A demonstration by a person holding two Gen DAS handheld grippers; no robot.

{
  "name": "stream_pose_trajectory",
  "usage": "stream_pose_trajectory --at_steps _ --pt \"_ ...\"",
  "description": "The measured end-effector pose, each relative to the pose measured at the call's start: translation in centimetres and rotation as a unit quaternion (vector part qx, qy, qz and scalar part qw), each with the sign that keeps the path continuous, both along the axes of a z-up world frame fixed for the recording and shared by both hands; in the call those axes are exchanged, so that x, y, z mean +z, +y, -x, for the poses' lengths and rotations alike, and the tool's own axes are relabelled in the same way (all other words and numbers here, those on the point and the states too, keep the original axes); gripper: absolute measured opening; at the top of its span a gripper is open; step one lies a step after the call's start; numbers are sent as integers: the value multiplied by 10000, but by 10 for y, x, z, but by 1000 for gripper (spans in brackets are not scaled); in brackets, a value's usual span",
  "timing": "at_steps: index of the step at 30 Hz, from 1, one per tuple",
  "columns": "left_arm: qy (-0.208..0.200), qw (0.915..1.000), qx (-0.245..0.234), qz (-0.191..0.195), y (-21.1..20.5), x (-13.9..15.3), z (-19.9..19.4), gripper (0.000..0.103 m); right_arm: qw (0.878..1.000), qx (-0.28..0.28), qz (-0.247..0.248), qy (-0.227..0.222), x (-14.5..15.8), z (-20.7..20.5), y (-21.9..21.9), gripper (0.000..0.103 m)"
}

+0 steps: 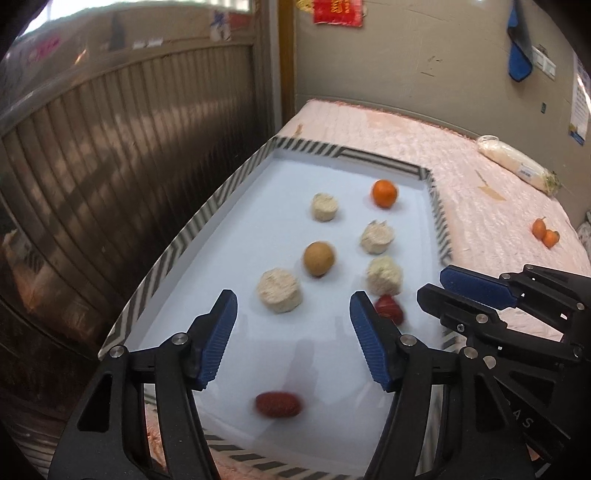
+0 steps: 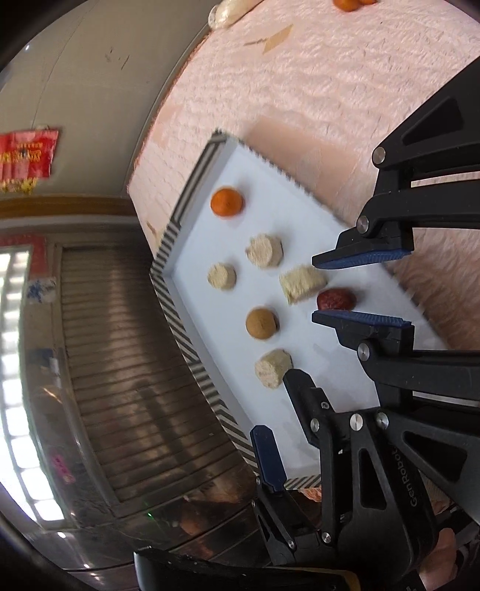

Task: Organize fruits
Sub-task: 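Withdraw both open tools from the tray toward the oranges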

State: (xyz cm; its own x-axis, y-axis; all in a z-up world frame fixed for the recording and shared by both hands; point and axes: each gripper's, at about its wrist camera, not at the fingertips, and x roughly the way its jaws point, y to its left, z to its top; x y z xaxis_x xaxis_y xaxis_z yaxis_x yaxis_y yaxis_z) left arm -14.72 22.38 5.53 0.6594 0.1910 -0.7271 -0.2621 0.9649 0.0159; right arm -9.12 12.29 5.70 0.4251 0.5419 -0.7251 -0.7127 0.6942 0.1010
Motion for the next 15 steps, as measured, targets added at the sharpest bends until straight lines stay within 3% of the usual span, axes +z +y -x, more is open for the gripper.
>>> stream_pose_trajectory --at_steps 15 --pt "-251 9969 -743 -95 -91 17 -53 64 9928 -1169 -211 -137 15 -25 -98 27"
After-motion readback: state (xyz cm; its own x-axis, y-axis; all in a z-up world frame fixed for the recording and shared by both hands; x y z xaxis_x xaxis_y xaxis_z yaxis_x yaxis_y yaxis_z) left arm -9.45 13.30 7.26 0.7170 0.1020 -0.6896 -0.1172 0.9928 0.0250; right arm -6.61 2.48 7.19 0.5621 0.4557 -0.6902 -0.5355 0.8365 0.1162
